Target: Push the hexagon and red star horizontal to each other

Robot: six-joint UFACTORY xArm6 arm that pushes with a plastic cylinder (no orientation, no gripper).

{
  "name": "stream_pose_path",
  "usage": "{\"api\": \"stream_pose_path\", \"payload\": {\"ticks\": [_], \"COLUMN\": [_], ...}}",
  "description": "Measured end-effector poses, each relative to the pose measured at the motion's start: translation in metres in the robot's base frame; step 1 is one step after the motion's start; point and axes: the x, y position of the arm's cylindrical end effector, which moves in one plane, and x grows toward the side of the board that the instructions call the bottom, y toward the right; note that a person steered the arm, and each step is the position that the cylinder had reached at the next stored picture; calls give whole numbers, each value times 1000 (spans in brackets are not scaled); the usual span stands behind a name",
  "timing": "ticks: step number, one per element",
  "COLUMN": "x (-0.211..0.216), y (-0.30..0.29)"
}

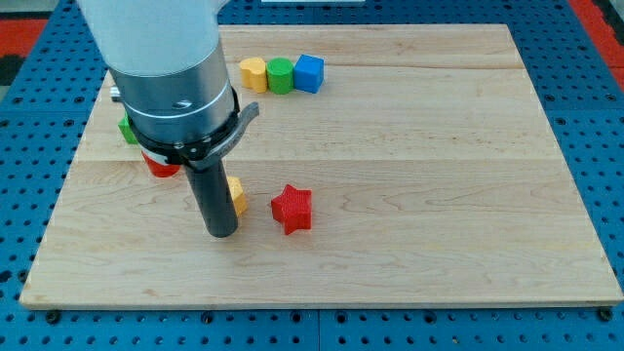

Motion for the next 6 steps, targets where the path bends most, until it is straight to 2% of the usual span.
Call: {"api": "stream_pose_path", "payload": {"ticks": [2,3,4,6], "x": [-17,-7,46,-1], "y": [-4,0,21,50]}}
